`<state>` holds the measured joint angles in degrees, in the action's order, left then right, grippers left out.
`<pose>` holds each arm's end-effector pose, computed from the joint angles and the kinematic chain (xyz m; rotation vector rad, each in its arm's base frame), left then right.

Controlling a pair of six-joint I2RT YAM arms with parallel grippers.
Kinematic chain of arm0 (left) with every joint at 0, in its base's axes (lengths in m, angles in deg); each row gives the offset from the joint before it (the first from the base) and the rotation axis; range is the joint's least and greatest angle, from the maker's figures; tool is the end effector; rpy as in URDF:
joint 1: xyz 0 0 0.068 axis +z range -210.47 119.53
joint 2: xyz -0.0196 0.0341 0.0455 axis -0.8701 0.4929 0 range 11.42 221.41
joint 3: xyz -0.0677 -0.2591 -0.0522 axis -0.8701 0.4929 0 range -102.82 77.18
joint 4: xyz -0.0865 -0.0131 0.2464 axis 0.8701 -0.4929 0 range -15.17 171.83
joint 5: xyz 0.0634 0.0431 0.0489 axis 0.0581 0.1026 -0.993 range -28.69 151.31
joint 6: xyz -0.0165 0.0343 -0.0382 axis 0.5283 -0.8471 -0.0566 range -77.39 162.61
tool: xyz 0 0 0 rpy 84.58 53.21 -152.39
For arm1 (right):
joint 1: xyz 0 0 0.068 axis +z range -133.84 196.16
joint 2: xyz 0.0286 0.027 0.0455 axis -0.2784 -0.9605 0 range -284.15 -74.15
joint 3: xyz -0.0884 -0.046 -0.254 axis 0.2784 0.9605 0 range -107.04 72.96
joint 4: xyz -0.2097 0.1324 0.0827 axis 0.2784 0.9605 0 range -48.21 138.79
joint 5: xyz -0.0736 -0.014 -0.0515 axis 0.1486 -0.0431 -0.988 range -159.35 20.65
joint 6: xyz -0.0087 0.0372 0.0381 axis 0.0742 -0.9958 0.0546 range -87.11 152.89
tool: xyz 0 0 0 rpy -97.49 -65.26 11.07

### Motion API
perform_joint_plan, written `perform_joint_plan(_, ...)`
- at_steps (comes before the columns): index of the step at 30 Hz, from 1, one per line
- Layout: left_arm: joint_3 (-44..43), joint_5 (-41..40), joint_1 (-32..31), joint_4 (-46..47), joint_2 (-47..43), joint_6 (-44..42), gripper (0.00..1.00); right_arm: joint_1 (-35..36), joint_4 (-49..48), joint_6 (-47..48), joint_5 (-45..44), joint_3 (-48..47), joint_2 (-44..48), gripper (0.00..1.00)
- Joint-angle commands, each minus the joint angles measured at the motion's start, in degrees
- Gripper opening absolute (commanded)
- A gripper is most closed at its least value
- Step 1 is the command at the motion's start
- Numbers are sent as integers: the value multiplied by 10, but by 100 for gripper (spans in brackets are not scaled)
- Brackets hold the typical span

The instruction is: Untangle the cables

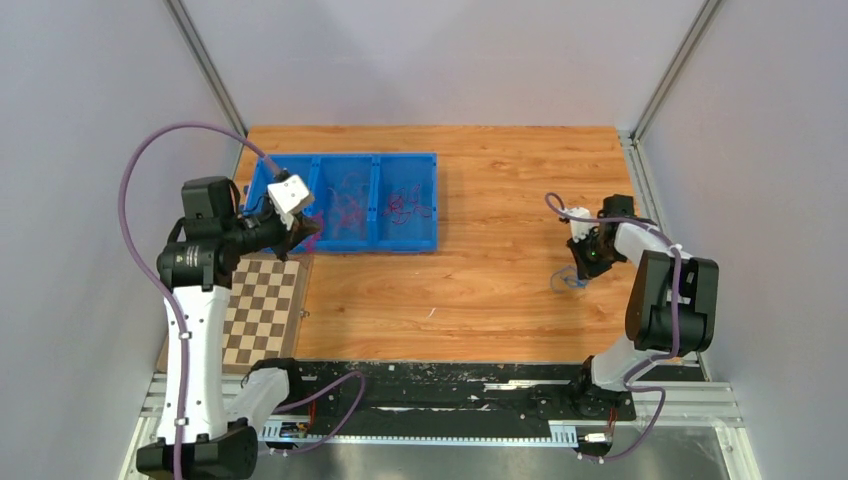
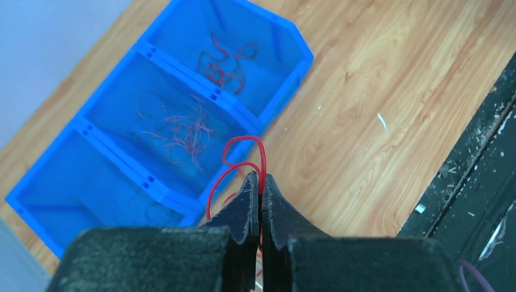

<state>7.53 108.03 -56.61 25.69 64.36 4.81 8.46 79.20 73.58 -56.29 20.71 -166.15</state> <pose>0.1558 -0.0155 0.3896 0.9803 1.8053 -0.4742 0.2785 -0.0296 0.1609 -0.8414 2.7130 0.1654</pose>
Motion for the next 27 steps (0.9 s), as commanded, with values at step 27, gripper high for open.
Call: perform_joint_plan(27,-185,-231,-192,375,341,218,8,-48,181,-87,223,-226,65,0)
